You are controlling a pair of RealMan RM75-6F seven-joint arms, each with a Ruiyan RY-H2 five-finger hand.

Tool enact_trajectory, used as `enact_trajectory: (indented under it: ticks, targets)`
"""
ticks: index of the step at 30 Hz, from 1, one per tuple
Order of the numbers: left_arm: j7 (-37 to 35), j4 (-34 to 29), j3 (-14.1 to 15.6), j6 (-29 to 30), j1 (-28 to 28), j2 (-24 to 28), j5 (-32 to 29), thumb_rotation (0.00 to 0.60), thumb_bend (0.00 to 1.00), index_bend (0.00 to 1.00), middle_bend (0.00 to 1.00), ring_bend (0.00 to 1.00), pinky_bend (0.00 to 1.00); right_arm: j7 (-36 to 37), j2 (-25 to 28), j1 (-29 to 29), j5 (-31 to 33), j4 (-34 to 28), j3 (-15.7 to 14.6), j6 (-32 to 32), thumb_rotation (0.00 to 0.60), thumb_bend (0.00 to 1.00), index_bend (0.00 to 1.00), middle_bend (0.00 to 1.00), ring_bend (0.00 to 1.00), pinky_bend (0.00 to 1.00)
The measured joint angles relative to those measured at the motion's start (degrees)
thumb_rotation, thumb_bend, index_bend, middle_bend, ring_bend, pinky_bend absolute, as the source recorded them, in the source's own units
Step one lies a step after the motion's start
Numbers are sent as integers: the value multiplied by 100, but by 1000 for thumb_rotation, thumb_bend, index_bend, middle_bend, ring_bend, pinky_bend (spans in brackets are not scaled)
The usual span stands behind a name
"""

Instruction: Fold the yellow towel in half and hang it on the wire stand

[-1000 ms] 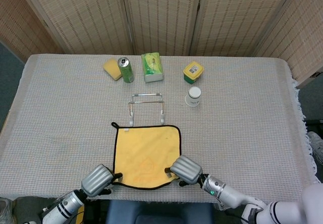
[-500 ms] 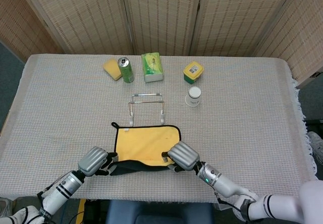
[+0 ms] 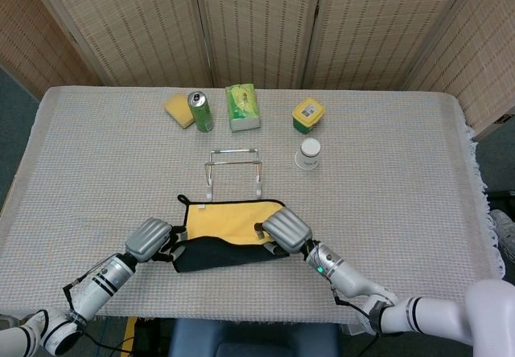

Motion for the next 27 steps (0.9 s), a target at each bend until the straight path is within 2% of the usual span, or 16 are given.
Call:
enact_trajectory:
  ticks: [18, 27]
  targets:
    - [11, 361, -287, -551, -388, -103, -424, 600, 474, 550, 920, 859, 897, -445, -317, 392, 692, 532, 350, -207, 600, 439, 566, 846, 947, 1000]
    - [250, 603, -474, -1074, -730, -235, -705, 600, 473, 540, 920, 859, 896, -637, -518, 575, 1072, 860, 450, -330, 600, 440, 566, 846, 947, 1000]
